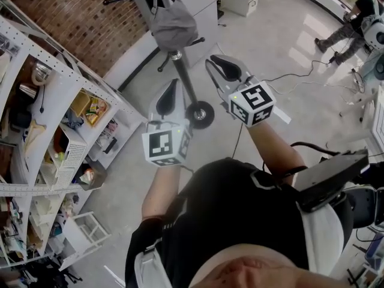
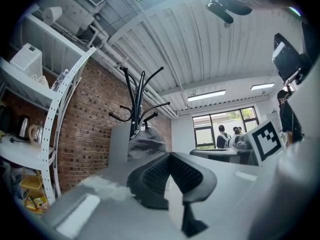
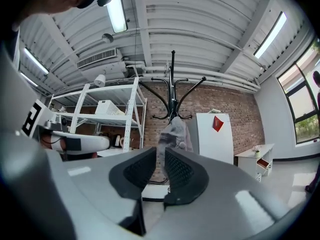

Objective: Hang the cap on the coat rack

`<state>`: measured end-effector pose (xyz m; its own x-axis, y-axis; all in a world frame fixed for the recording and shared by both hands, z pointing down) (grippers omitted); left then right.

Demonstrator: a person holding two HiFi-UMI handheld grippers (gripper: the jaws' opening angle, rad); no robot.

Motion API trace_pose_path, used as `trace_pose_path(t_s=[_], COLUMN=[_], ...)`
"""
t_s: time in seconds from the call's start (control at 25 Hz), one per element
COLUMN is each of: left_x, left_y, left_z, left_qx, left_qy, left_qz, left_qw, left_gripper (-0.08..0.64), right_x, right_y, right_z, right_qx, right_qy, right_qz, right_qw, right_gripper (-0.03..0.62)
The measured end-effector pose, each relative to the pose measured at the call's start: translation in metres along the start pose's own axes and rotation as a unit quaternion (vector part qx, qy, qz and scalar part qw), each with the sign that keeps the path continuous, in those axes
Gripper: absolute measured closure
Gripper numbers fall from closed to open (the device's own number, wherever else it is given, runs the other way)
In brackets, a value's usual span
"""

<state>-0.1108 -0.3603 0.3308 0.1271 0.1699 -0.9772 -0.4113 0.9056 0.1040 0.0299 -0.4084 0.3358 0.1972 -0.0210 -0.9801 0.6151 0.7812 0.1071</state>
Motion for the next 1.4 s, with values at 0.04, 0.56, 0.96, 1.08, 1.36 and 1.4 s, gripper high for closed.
trace_pose_path(t_s=[0.04,0.56,0.96,1.08,1.36,1.4], left_x=[0.0,-0.005,-0.004,-0.004,-0.003,-0.003], left_y=[0.002,0.022,0.027,0.027,0.03,0.031], left_z=[0.0,-0.001,-0.003,-0.002,-0.003,-0.003], left_qx=[0.0,0.008,0.021,0.02,0.016,0.014], left_qy=[0.0,-0.001,-0.003,-0.005,0.001,0.002], left_qz=[0.003,0.002,0.009,0.007,0.004,0.006], left_qw=[1.0,1.0,0.9997,0.9998,0.9999,0.9999], left_gripper=[0.49,0.489,0.483,0.483,0.483,0.483], right_x=[0.0,-0.002,0.001,0.002,0.004,0.006], right_y=[0.002,0.02,0.022,0.023,0.025,0.025], right_z=[-0.001,-0.012,-0.013,-0.012,-0.015,-0.016], right_qx=[-0.001,-0.004,-0.002,-0.002,0.004,0.006], right_qy=[-0.002,-0.003,0.015,0.013,0.007,0.008], right_qz=[0.0,-0.005,-0.011,-0.008,-0.007,-0.005], right_qw=[1.0,1.0,1.0,1.0,1.0,1.0], right_gripper=[0.535,0.583,0.583,0.584,0.583,0.584])
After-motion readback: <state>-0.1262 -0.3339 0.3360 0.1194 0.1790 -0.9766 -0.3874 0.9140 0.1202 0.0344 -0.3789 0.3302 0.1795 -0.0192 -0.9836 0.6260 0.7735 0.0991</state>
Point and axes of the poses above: the fingertips, and each gripper's own axes: y backward along the fingers, z to its right, x out of its top, the point moved 4 cm from there along y, backward along the fingers, and after that the axes turned 10 degrees about -y, right-handed, at the moved point
